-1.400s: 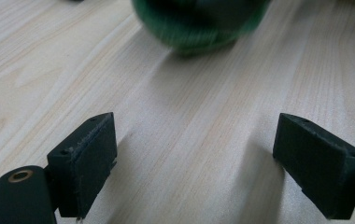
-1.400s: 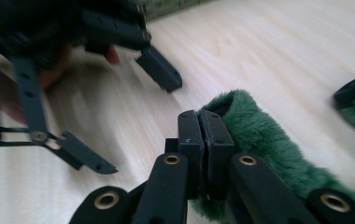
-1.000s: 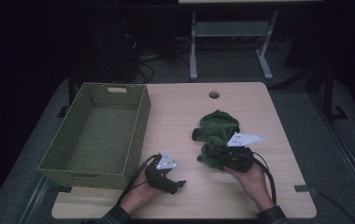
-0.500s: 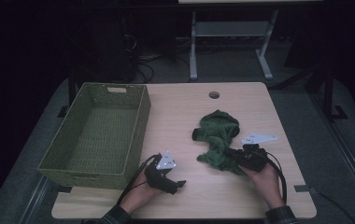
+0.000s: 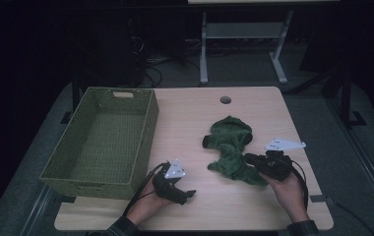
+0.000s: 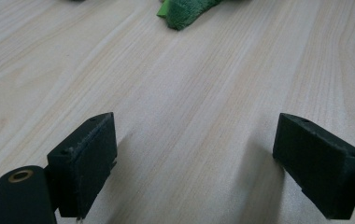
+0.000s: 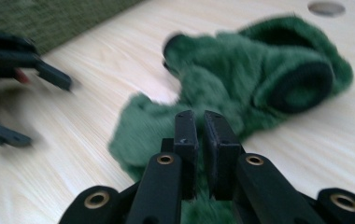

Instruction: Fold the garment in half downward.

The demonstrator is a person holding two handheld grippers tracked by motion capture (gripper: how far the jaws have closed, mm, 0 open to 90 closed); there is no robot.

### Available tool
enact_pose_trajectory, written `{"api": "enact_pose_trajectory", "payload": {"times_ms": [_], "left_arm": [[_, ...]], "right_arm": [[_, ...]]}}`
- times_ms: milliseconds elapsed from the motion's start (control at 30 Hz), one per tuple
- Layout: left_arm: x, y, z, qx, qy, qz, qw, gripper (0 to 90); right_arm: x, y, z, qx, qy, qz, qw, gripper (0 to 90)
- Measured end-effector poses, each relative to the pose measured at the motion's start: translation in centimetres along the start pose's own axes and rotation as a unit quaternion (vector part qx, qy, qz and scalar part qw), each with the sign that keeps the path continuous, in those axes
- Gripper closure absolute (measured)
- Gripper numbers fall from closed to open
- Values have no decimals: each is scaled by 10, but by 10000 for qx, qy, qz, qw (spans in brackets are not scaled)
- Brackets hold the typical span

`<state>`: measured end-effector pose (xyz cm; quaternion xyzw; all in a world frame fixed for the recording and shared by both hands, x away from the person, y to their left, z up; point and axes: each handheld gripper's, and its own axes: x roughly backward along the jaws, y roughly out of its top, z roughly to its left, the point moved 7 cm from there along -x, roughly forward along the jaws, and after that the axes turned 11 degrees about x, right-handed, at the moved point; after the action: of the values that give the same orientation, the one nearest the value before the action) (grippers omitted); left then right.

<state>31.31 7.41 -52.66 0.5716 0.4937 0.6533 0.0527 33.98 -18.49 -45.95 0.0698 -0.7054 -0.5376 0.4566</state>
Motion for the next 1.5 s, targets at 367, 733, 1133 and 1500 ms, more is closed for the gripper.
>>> {"api": "enact_pose_trajectory", "payload": {"times_ms": [367,733,1133,1500], "left_arm": [[0,0,0,1,-2,-2,10000,130],[0,0,0,1,-2,-2,10000,130],[0,0,0,-2,-3,0,10000,131],[0,0,0,2,-2,-3,10000,130]], "right_arm": [[-47,-14,7,45,355,565,9978,878],[-59,-28,13,70,286,862,9958,895],[-5,-20,-6,10,-5,189,9998,710],[38,-67,-11,-191,-189,411,9988,677]]}}
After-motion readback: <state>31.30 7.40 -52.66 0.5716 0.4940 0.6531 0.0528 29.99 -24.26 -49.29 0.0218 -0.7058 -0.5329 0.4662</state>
